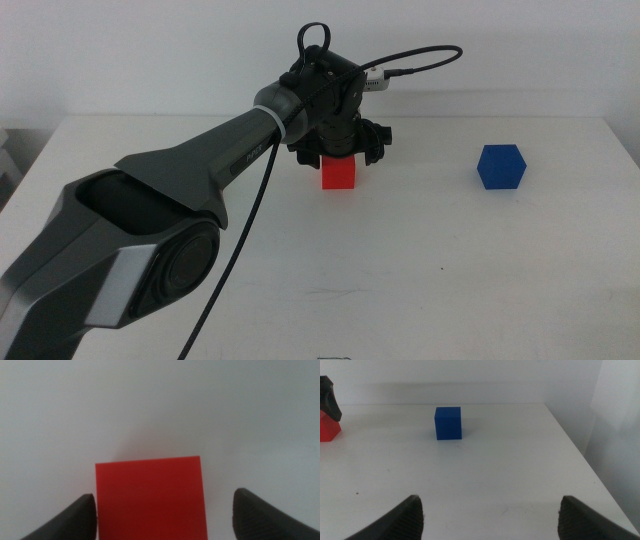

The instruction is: Stack red cubes first, then green, then blue cubes in a specific spot.

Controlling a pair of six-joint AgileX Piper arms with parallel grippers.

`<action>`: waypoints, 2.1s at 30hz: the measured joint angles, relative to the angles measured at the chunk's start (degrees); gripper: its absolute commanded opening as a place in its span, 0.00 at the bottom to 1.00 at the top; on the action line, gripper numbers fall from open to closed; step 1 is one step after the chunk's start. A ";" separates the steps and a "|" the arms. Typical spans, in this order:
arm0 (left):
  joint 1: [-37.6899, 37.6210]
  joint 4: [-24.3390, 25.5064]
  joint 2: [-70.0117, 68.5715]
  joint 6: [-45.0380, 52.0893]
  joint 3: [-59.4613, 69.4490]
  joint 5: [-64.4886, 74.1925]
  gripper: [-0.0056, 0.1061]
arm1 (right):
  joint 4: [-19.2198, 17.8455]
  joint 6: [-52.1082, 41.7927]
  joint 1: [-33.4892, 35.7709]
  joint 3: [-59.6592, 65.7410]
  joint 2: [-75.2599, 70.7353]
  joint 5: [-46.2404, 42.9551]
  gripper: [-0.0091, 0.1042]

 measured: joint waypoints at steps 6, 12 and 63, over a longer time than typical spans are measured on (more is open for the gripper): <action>0.16 0.28 0.23 0.00 -0.05 -0.06 0.61 | 0.00 0.00 0.00 0.00 0.00 0.00 0.91; 0.16 1.43 0.37 0.00 -0.05 0.68 0.33 | 0.00 0.00 0.00 0.00 0.00 0.00 0.91; -17.33 26.41 -35.53 -43.56 62.26 -20.79 0.04 | 0.00 0.00 -0.06 0.00 0.00 0.00 0.91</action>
